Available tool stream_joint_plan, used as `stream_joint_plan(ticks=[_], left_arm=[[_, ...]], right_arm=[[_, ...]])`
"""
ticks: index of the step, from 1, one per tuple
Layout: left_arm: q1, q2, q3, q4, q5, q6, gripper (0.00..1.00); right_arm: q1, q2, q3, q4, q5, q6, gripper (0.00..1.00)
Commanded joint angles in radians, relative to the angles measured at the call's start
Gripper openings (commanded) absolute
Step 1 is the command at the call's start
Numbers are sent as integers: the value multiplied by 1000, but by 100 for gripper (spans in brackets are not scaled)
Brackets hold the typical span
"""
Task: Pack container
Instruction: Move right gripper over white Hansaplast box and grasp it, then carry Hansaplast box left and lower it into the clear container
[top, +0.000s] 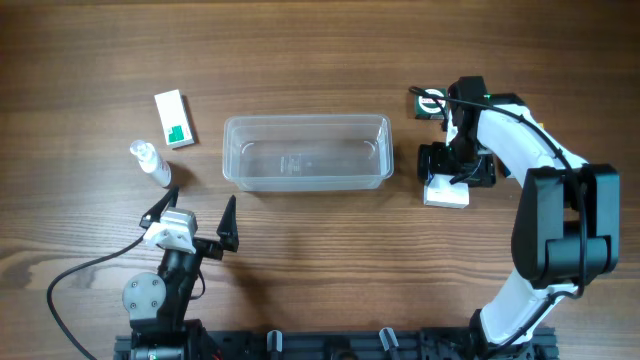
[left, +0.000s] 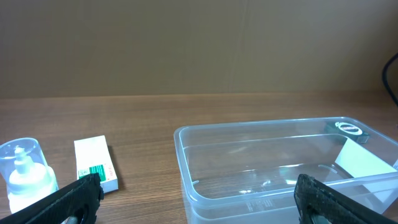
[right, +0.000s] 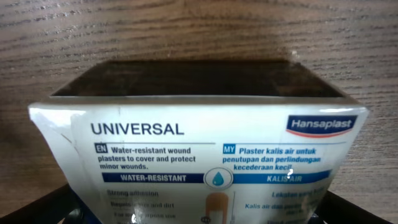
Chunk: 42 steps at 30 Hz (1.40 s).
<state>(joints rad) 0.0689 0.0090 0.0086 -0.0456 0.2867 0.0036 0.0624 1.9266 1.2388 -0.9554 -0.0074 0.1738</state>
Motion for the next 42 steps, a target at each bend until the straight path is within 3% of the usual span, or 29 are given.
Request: stream_joint_plan(ticks=[1,5,9,14,19,26,29,34,42], left_arm=[[8,-6,-3,-4,12,15,100],[8,-6,-3,-4,12,15,100],[8,-6,-3,-4,12,15,100],[8,-6,-3,-4,12,15,100],[8,-6,-3,-4,12,15,100],[8,-6,-3,-4,12,15,100],[8,-6,-3,-4,12,15,100],[8,-6,-3,-4,12,15,100],[8,-6,-3,-4,12,15,100]], right_arm=[[2,14,-6,18,-16,10,91],[2,14,-6,32,-16,13,77],[2,14,-6,32,-16,14,70],[2,14,37,-2,-17,17,70],[2,13,204,-108,-21,16,70],[21,12,603,-370,-183,13,70],[103,11,763,-418,-265,13,70],[279,14,785,-369,-243,27,70],[458,15,761,-361,-13,292,70]])
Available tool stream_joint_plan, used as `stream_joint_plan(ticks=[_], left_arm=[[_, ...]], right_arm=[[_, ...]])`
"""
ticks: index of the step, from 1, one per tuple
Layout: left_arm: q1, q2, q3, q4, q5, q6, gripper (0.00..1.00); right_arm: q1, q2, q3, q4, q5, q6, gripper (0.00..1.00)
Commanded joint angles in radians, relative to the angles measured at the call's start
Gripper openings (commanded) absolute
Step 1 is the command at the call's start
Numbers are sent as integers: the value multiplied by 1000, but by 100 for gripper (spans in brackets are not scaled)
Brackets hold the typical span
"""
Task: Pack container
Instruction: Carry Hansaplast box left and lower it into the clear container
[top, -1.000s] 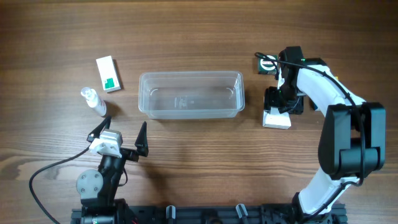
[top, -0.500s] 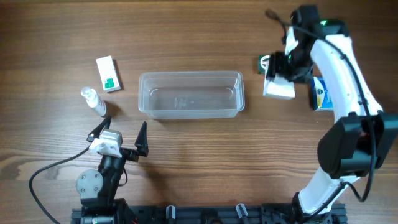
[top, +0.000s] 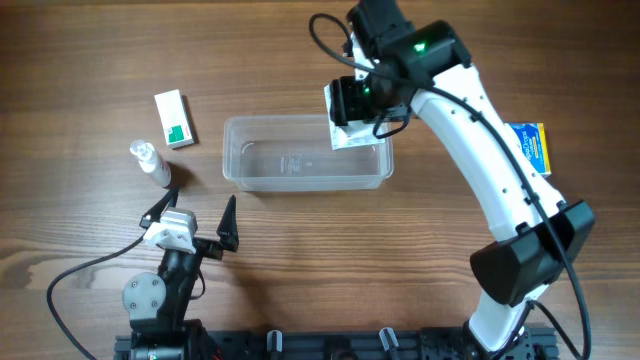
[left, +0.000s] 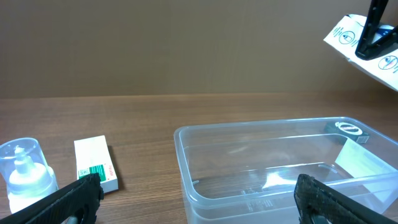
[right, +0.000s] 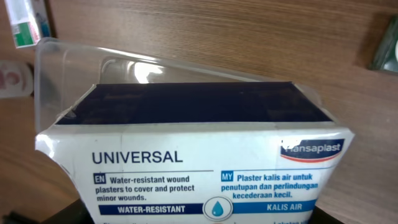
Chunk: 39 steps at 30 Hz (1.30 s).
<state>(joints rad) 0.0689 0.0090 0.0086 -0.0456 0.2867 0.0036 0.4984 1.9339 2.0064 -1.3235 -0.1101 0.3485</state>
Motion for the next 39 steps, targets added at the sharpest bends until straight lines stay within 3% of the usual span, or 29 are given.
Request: stream_joint_plan(ticks=[1,6,14,39], left_arm=[[8,-6,-3,-4,12,15,100],[8,-6,-3,-4,12,15,100],[8,-6,-3,-4,12,15,100],[8,-6,-3,-4,12,15,100]], right_arm=[[23,10,-18,9,92,132,70],[23,74,-56,32,82,238,70],[54,171,-58,17,76,201,71],[54,214,-103,47,95,170,76]])
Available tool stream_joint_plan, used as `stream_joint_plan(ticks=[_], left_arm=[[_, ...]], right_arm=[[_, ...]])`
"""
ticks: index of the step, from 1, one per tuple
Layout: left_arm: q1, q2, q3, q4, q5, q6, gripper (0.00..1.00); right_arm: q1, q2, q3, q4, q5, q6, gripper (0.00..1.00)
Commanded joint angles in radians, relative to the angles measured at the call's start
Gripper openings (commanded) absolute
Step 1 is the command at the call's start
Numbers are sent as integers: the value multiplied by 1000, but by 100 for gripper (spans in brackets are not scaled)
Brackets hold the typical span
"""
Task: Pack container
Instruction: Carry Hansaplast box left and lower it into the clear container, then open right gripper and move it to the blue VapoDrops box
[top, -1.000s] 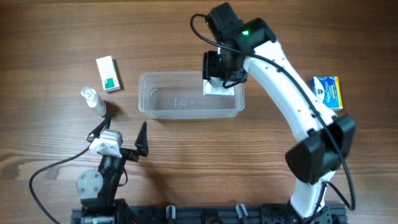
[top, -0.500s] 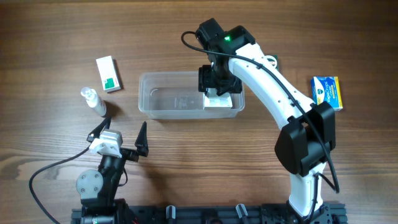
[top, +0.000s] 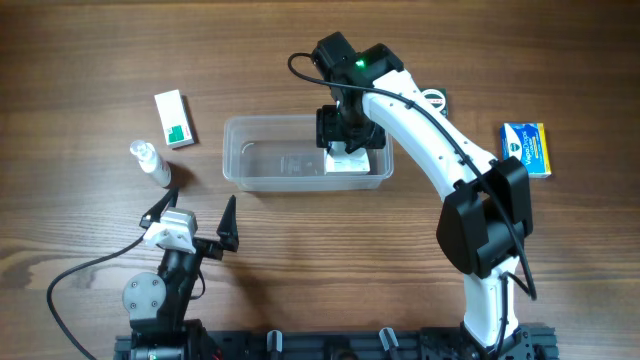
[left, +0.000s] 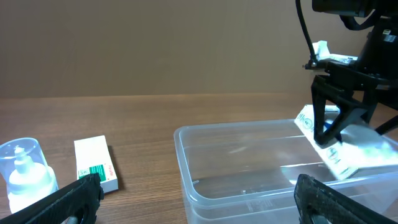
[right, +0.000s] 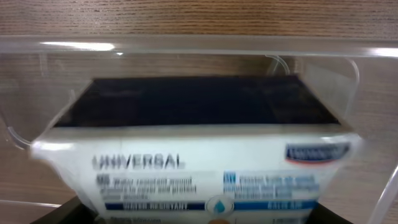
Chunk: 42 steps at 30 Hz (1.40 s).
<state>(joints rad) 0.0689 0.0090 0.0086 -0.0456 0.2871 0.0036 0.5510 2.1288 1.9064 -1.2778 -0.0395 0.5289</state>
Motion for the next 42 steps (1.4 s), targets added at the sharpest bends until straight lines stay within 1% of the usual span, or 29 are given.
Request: stream_joint_plan(ticks=[1,4,10,13,17,19,21,23,25,26,27,30,31,33,36,42], left_arm=[[8,-6,-3,-4,12,15,100],[8,-6,-3,-4,12,15,100],[8,-6,-3,-4,12,15,100],[8,-6,-3,-4,12,15,100],[8,-6,-3,-4,12,15,100],[8,-6,-3,-4,12,15,100],[8,-6,-3,-4,12,15,100],[8,-6,-3,-4,12,15,100],[8,-6,-3,-4,12,15,100],[8,-6,-3,-4,12,15,100],[8,-6,-3,-4,12,15,100],[8,-6,-3,-4,12,15,100],[8,-6,-3,-4,12,15,100],[8,-6,-3,-4,12,15,100],[8,-6,-3,-4,12,15,100],[8,-6,-3,-4,12,15,100]], right_arm=[[2,19,-3,2,25,-13,79],[1,19,-3,0,25,-32,84],[-15,18,13,-47,25,-31,88],[-58,-2,93,-81,49,-32,92],[-181,-95,218,-177,183,-42,98],[-260,-144,239,-185,198,-124,99],[-372,-171,238,-209,234,-241,100],[-497,-166,224,-254,294,-392,100],[-586,-163,207,-251,278,-544,100],[-616,-163,207,-245,269,-584,100],[-646,-163,207,-229,266,-578,100],[-708,-154,177,-191,241,-720,99],[-734,-154,141,-150,241,-747,99],[-781,-150,72,-76,241,-755,99],[-827,-124,8,-24,192,-790,100],[-835,-89,-131,99,184,-818,100]])
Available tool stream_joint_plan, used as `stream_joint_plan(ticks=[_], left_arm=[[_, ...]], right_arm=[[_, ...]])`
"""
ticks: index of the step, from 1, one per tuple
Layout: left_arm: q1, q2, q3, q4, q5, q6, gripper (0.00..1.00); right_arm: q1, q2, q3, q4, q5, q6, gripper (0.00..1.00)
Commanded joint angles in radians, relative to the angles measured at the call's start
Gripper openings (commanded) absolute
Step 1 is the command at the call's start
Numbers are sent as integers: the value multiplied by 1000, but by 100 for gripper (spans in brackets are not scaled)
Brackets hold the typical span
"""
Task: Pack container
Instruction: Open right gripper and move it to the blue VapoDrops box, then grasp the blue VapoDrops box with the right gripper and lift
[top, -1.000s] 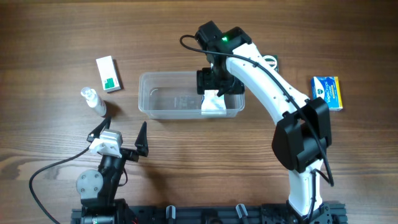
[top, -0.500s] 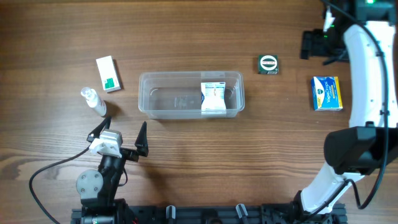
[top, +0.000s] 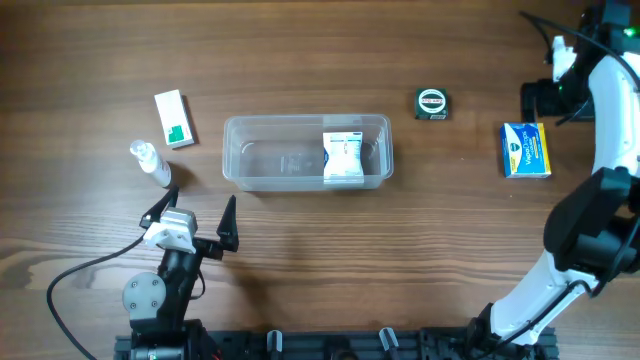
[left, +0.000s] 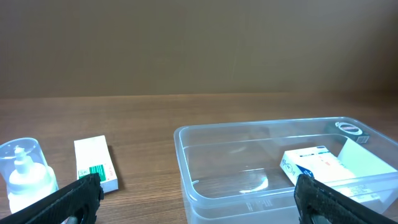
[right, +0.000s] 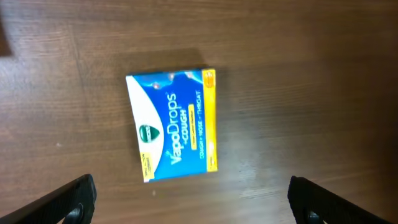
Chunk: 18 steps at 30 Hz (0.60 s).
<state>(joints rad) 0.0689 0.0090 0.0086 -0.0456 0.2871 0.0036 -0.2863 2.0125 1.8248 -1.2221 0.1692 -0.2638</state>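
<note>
The clear plastic container (top: 240, 150) sits mid-table, and the white plaster box (top: 342, 158) lies inside its right end, also seen through the wall (left: 314, 167). A blue and yellow cough-drops box (top: 526, 149) lies flat at the far right, filling the right wrist view (right: 173, 123). My right gripper (top: 549, 92) hovers open just above and behind that box, holding nothing. My left gripper (top: 196, 214) rests open near the front left, facing the container.
A round green-and-black tape measure (top: 431, 101) lies right of the container. A white and green box (top: 174, 119) and a small clear spray bottle (top: 152, 164) lie left of the container, both visible from the left wrist too.
My right gripper let go of the plaster box, which now lies in the container's right end. The arm has moved to the far right and is open over the cough-drops box.
My right gripper was shut on the plaster box on the table right of the container. Then it held the box above the container's right end, then down inside it. Now the box lies in the container and the gripper is open over the cough-drops box. The left arm stayed still.
</note>
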Motion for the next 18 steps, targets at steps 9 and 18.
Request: stream_joint_plan(ticks=[9,18], left_arm=[[8,-6,-3,-4,12,15,100],[8,-6,-3,-4,12,15,100]], right_arm=[[-4,28,-263,243,-25,-14,100],[-49,42,-280,272,-127,-47,100]])
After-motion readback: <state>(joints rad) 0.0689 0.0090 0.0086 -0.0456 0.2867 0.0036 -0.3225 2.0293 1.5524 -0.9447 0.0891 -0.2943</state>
